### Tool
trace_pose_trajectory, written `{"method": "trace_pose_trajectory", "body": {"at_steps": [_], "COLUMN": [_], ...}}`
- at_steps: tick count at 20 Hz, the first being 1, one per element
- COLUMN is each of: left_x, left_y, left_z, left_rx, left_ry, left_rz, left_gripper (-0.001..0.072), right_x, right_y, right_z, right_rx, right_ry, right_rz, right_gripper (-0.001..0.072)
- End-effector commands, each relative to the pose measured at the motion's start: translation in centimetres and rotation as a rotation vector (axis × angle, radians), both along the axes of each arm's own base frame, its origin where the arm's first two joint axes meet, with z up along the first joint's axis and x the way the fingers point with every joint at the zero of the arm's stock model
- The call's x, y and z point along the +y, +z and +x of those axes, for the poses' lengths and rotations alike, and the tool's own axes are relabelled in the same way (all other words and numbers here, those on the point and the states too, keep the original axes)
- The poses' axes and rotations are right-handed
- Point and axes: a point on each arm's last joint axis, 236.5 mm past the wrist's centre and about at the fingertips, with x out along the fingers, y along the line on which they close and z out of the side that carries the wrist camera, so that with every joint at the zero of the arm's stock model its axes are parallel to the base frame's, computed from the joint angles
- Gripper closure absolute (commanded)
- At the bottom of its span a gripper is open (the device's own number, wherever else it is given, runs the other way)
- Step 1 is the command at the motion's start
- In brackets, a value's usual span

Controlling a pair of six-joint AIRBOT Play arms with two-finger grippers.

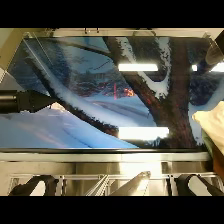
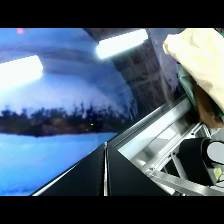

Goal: Fold the shirts.

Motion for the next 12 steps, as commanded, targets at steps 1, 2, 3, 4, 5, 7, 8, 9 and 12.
{"method": "trace_pose_trajectory", "body": {"at_steps": [1, 2, 3, 4, 5, 7, 8, 9, 12], "left_x": [-0.4, -0.6, -0.8, -0.8, -0.9, -1.0, -1.2, -1.3, -1.6], "left_y": [-0.2, -0.4, -1.2, -2.3, -3.9, -7.6, -9.1, -10.3, -11.7], "left_z": [-1.9, -2.8, -3.6, -4.5, -5.6, -7.8, -8.5, -9.0, -10.2], "left_rx": [0.005, -0.004, -0.013, -0.010, 0.006, 0.049, 0.063, 0.072, 0.089], "left_ry": [-0.061, -0.062, -0.056, -0.043, -0.032, -0.012, 0.004, 0.017, 0.013], "left_rz": [0.015, 0.018, 0.021, 0.028, 0.039, 0.049, 0.039, 0.034, 0.028], "left_gripper": [0.0692, 0.0691, 0.0691, 0.0691, 0.0691, 0.0691, 0.0691, 0.0690, 0.0691], "right_x": [10.4, 13.1, 15.4, 17.9, 20.2, 23.6, 24.1, 24.3, 24.5], "right_y": [2.2, 1.4, 0.2, -1.4, -3.2, -8.0, -10.2, -12.0, -13.4], "right_z": [-1.5, -3.1, -4.8, -6.9, -9.1, -12.9, -13.5, -13.9, -13.8], "right_rx": [-0.148, -0.162, -0.171, -0.176, -0.187, -0.224, -0.217, -0.195, -0.158], "right_ry": [0.292, 0.365, 0.431, 0.493, 0.550, 0.603, 0.563, 0.533, 0.542], "right_rz": [-0.050, -0.085, -0.108, -0.108, -0.090, -0.039, -0.003, 0.024, 0.013], "right_gripper": [0.0687, 0.0687, 0.0687, 0.0687, 0.0687, 0.0687, 0.0687, 0.0688, 0.0688]}}
